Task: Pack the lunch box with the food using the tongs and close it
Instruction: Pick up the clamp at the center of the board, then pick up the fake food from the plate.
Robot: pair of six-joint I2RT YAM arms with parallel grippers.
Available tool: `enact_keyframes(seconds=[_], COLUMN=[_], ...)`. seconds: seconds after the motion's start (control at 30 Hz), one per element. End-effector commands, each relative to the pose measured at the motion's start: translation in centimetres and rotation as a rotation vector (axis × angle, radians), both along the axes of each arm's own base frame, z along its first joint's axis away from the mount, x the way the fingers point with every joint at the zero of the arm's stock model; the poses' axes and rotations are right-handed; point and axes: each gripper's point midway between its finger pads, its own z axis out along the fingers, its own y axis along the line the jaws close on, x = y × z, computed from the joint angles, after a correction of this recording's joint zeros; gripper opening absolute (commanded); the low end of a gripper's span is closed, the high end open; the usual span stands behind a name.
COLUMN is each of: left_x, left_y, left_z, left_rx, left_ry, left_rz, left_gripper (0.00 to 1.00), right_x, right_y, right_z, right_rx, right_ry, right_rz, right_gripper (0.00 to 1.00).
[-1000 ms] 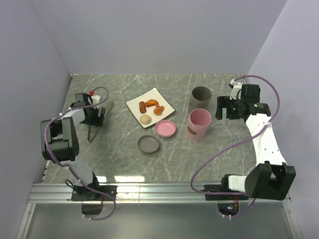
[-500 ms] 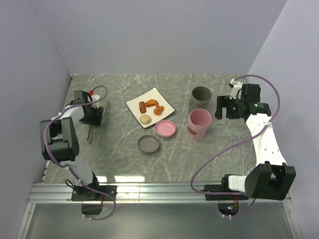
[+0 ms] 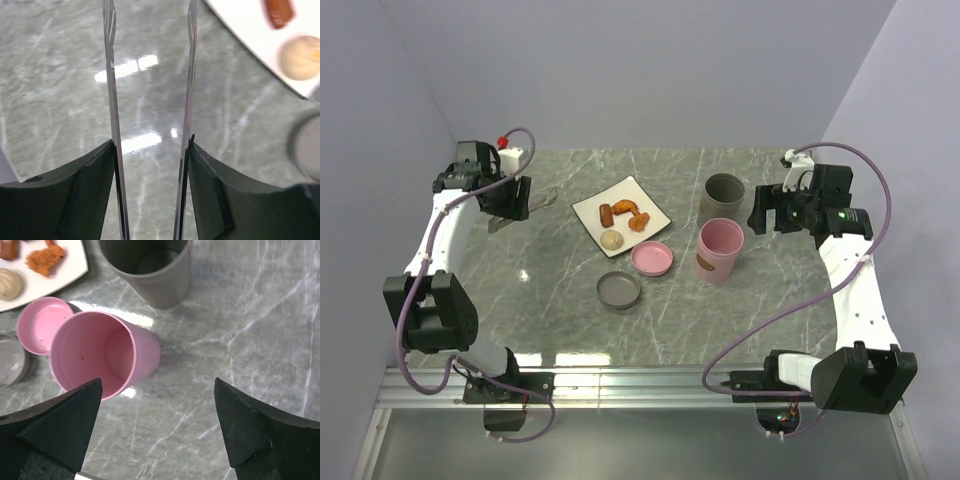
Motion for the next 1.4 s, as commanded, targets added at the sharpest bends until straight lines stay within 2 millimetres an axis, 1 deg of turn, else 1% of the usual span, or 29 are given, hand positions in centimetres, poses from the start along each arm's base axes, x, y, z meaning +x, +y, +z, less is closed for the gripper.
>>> enact_keyframes(seconds=[0.0, 0.03, 0.1, 0.13, 0.17, 0.23, 0.27, 0.3, 0.37, 0.4, 0.43, 0.53, 0.57, 0.6, 0.7, 0.8, 0.97, 1.0, 1.03, 1.2, 1.3, 1.37], left_x=[-1.7, -1.7, -2.4, -2.6, -2.9, -3.4, -3.7, -4.0, -4.7, -5.2, -5.5, -5.5, -5.7, -5.9, -6.1, -6.2, -6.6, -7.0, -6.9, -7.4, -7.2, -6.9], left_y=[-2.4, -3.3, -4.2, -5.0, -5.2, -5.9, -6.3, -6.8, -7.5, -8.3, -8.6, -9.6, -9.9, -10.7, -11.7, -12.5, -13.4, -13.8, -13.8, -14.7, -15.0, -14.9], left_z=[3.2, 4.1, 5.3, 6.4, 6.7, 7.3, 7.5, 7.2, 7.6, 7.1, 7.3, 6.6, 6.4, 6.2, 5.2, 3.9, 2.5, 1.9, 1.7, 0.1, -0.6, -0.9], left_rx=[-0.092, -0.128, -0.169, -0.204, -0.216, -0.219, -0.214, -0.212, -0.207, -0.204, -0.200, -0.195, -0.192, -0.194, -0.176, -0.152, -0.135, -0.129, -0.119, -0.084, -0.062, -0.043], left_ry=[-0.009, -0.024, -0.035, -0.055, -0.055, -0.072, -0.083, -0.084, -0.112, -0.104, -0.119, -0.116, -0.110, -0.098, -0.079, -0.039, -0.007, 0.008, 0.009, 0.034, 0.039, 0.039], left_rz=[-0.045, -0.073, -0.095, -0.123, -0.127, -0.153, -0.185, -0.206, -0.257, -0.289, -0.304, -0.335, -0.347, -0.372, -0.397, -0.407, -0.408, -0.415, -0.406, -0.418, -0.408, -0.392], left_gripper=[0.62, 0.62, 0.61, 0.61, 0.60, 0.61, 0.61, 0.61, 0.62, 0.62, 0.63, 0.63, 0.62, 0.62, 0.62, 0.65, 0.65, 0.65, 0.65, 0.65, 0.65, 0.64], right_x=[0.9, 1.0, 1.3, 1.4, 1.5, 1.7, 1.7, 1.7, 1.6, 1.4, 1.3, 0.8, 0.6, 0.4, -0.2, -0.8, -1.4, -1.5, -1.6, -1.5, -1.4, -1.3], right_y=[1.1, 1.5, 2.1, 2.3, 2.6, 2.7, 2.8, 2.7, 2.7, 2.7, 2.6, 2.2, 2.2, 1.9, 1.4, 1.0, 0.4, 0.4, 0.4, 0.4, 0.5, 0.5], right_z=[4.9, 5.3, 6.2, 6.4, 6.8, 6.8, 7.1, 7.0, 7.0, 7.1, 7.1, 7.1, 6.7, 6.7, 6.0, 5.5, 5.2, 5.1, 4.9, 5.2, 5.4, 5.5], right_rx=[0.006, 0.006, 0.003, 0.005, 0.006, 0.010, 0.014, 0.015, 0.013, 0.013, 0.010, -0.003, -0.005, -0.015, -0.036, -0.051, -0.072, -0.073, -0.075, -0.075, -0.069, -0.067], right_ry=[-0.179, -0.195, -0.227, -0.231, -0.240, -0.232, -0.236, -0.234, -0.233, -0.238, -0.240, -0.237, -0.224, -0.220, -0.191, -0.168, -0.158, -0.156, -0.152, -0.150, -0.148, -0.148], right_rz=[0.078, 0.094, 0.114, 0.119, 0.128, 0.128, 0.126, 0.123, 0.118, 0.116, 0.112, 0.093, 0.088, 0.074, 0.054, 0.040, 0.013, 0.012, 0.012, 0.012, 0.013, 0.014], right_gripper=[1.00, 1.00, 1.00, 1.00, 1.00, 1.00, 1.00, 1.00, 1.00, 1.00, 1.00, 1.00, 1.00, 1.00, 1.00, 1.00, 1.00, 1.00, 1.00, 1.00, 1.00, 1.00])
